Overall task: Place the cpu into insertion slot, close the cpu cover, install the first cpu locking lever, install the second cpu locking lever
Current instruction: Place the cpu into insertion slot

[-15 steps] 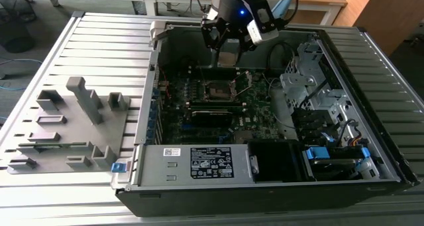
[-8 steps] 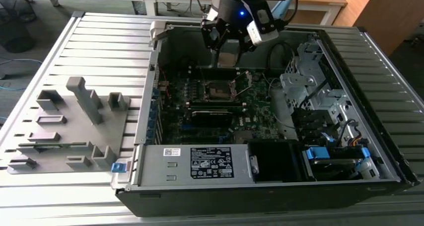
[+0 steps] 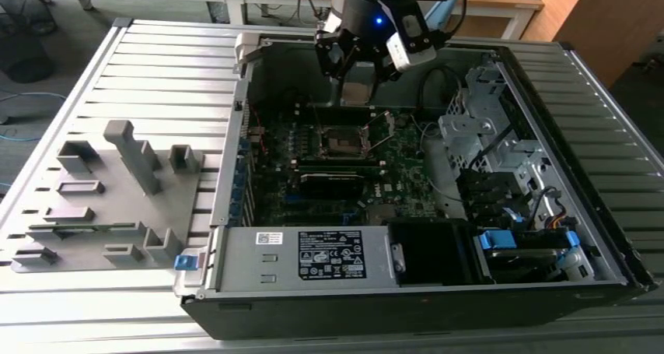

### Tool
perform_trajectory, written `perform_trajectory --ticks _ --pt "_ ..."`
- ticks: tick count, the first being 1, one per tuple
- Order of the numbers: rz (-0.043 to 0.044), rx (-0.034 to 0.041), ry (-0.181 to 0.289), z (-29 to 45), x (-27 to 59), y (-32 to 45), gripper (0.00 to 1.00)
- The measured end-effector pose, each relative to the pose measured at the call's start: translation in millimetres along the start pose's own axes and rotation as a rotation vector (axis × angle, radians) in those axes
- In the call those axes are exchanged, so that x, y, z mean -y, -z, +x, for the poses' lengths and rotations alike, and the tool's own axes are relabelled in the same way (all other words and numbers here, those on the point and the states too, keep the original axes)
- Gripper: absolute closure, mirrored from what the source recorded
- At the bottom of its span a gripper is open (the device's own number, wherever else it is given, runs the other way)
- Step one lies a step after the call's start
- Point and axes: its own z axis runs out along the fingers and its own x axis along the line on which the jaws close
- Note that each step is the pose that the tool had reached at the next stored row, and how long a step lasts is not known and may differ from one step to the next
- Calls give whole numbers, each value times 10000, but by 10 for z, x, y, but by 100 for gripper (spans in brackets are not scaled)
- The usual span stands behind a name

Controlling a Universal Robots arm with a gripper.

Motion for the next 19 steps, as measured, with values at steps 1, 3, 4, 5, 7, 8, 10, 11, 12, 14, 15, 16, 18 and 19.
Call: perform_trajectory --ticks 1,3,4,5,7,8,10,11,12,14,15,16,18,19 --pt "0 0 0 0 0 0 46" --pt "-1 1 -9 0 0 -1 46" --pt "-1 4 -50 0 0 -1 46" --pt "-3 11 -123 0 0 -2 46" --pt "-8 31 -347 0 0 -5 46" --pt "-10 43 -474 0 0 -6 46" --pt "-11 49 -544 0 0 -6 46" --pt "-12 50 -545 0 0 -6 46" --pt "-12 49 -546 0 0 -6 46" --pt "-12 52 -576 0 1 -6 46" --pt "-13 59 -657 0 1 -7 46" --pt "-16 71 -791 0 1 -8 46" --pt "-21 98 -1095 0 1 -10 46" --pt "-22 100 -1135 0 1 -10 46"
